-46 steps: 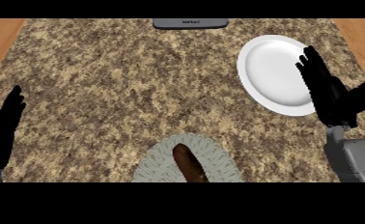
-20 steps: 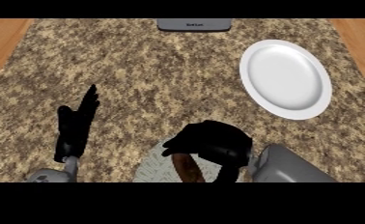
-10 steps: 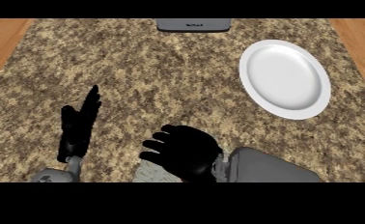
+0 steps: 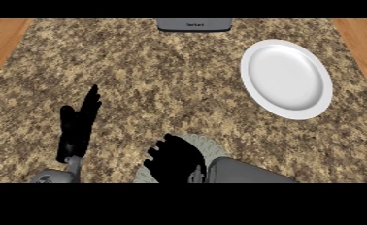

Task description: Pick the sweet potato from the placemat and place it in the plate

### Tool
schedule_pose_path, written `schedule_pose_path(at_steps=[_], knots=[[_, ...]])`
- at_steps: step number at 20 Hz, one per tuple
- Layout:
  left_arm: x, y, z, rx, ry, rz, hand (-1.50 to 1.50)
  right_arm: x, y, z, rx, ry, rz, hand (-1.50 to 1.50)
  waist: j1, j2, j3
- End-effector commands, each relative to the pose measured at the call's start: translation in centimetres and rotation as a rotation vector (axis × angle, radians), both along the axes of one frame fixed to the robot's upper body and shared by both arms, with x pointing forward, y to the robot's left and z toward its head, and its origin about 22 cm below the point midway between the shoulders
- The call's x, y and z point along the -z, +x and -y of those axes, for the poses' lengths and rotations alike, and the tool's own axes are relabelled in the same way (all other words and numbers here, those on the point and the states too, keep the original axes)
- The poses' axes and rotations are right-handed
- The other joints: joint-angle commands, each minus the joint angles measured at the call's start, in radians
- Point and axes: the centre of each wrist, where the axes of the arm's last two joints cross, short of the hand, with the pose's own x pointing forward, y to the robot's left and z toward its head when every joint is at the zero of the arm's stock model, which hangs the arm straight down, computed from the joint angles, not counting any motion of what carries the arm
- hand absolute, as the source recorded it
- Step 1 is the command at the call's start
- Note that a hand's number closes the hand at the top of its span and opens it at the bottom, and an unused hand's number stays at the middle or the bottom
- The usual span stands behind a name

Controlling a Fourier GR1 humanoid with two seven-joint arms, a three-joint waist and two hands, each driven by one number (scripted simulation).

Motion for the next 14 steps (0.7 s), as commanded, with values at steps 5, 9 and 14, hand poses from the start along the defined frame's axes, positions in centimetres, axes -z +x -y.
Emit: schedule_pose_path(at_steps=[5,9,14], knots=[[-0.1,-0.3,1.0,0.012,0.002,0.002,0.00,2.0,0.6,0.2,0.020,-0.069,-0.004,-1.50,0.000,0.001,0.001],[-1.0,0.0,-1.8,-0.001,0.006,-0.007,0.00,1.6,1.8,0.5,0.017,-0.084,-0.017,-1.50,0.002,0.001,0.001],[0.3,0.5,0.7,0.001,0.011,0.002,0.00,1.8,2.1,0.1,0.018,-0.098,-0.009,-1.50,-0.001,0.002,0.001]])
